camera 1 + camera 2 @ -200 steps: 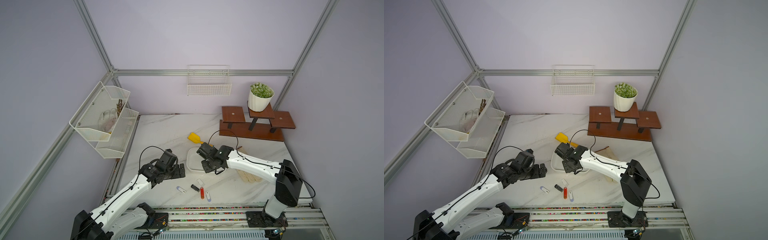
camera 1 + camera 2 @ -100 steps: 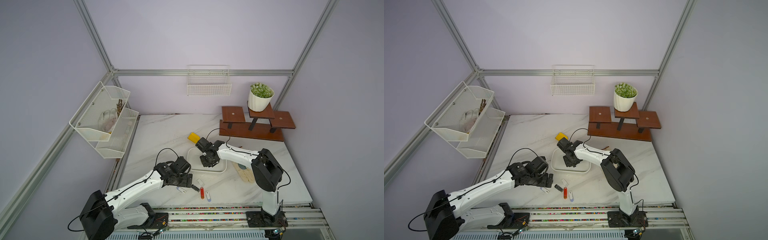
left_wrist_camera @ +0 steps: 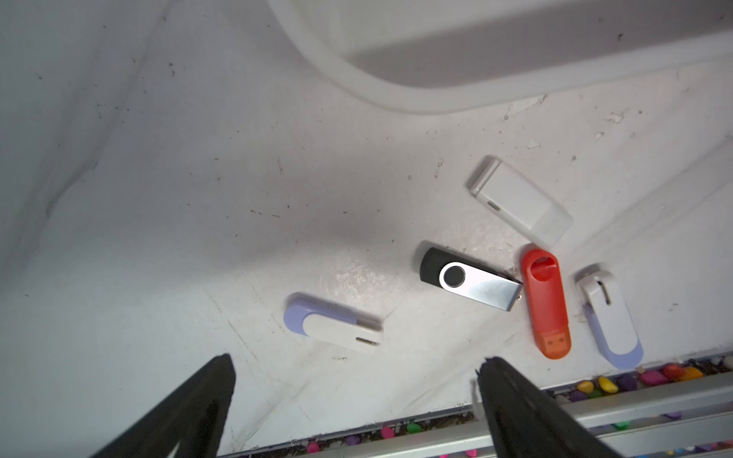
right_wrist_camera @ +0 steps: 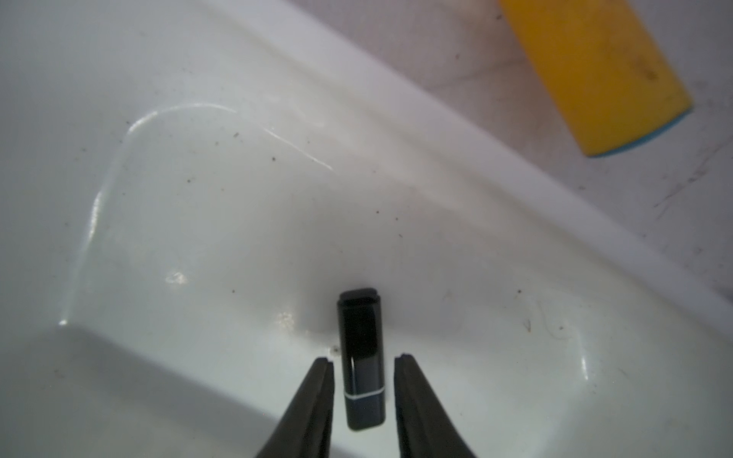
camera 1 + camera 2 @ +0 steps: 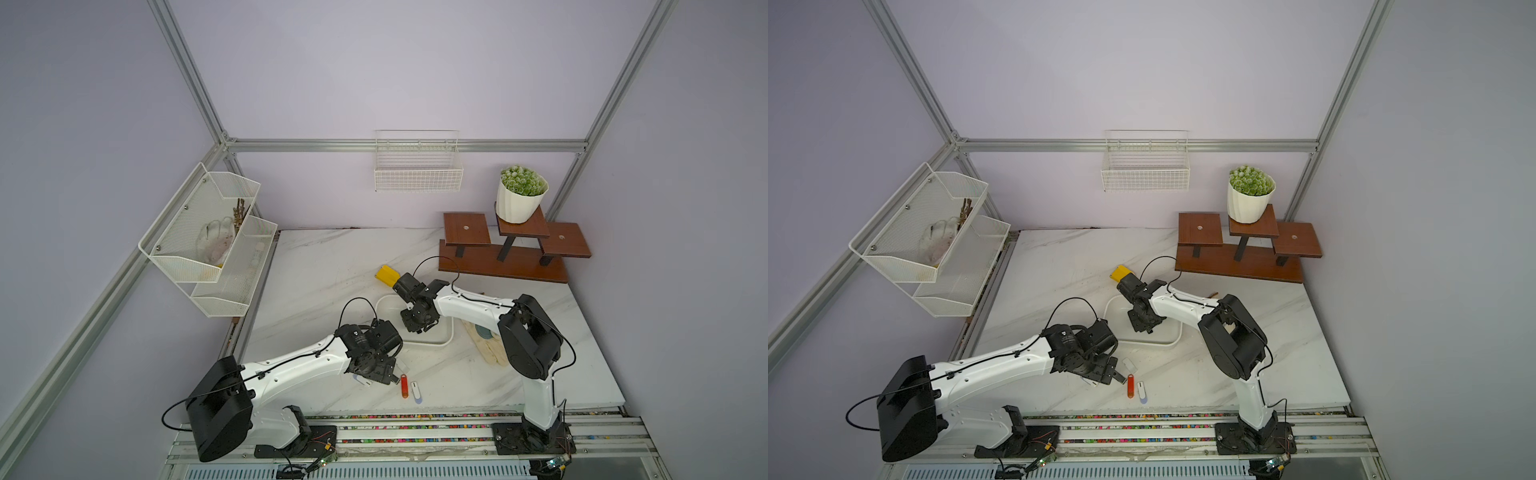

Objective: Put the usb flash drive into the storage box
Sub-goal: Place the USB flash in the storage box.

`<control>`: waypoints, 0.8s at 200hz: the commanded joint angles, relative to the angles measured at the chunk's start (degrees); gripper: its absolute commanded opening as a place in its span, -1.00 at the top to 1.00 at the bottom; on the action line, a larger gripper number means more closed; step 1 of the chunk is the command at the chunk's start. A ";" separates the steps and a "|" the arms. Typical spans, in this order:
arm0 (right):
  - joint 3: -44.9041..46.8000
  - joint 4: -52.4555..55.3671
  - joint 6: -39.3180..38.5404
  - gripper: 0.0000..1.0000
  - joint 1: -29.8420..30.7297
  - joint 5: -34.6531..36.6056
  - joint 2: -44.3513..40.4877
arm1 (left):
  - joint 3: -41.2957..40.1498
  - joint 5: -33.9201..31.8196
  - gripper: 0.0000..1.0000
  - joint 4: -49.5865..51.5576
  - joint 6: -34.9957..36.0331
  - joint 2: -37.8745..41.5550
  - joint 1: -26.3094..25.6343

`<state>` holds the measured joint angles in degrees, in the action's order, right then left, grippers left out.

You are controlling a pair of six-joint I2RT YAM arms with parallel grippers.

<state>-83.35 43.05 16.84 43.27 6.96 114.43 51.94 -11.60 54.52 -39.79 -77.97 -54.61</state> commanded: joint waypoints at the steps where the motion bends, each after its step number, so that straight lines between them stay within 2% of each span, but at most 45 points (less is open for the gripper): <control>1: -0.21 -0.76 -0.45 0.20 -0.69 -0.11 0.44 | 1.58 -2.74 -1.00 -0.28 1.95 -1.19 -0.79; 26: 0.28 -0.70 0.01 0.16 -0.76 0.83 -0.66 | 1.37 -3.68 -1.00 -0.25 2.95 -2.52 -1.60; 53: 1.45 -0.41 0.56 0.16 -0.82 1.47 -5.84 | 0.63 -2.34 -1.00 1.01 2.88 -4.71 -1.72; 77: 1.08 1.44 0.39 0.16 -0.74 2.34 -8.74 | 0.59 -0.98 -1.00 1.72 1.50 -3.54 -2.70; 102: 0.67 2.69 0.12 0.20 -0.81 2.71 -9.79 | 1.01 -3.18 -0.95 4.94 -1.86 0.88 -4.19; 111: 0.65 2.94 0.03 0.22 -0.75 2.64 -10.08 | 0.53 -3.30 -0.76 5.88 -3.48 2.23 -4.36; 134: 0.62 3.04 -0.10 0.25 -0.73 2.70 -10.77 | -0.90 -2.89 -0.13 7.68 -6.78 4.50 -4.26; 160: -0.11 3.43 -0.21 0.27 -0.81 2.88 -11.32 | -2.80 1.12 0.46 7.33 -9.01 5.33 -4.27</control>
<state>-82.11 44.93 16.78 42.74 8.71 104.36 50.81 -13.30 60.05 -44.93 -73.49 -58.89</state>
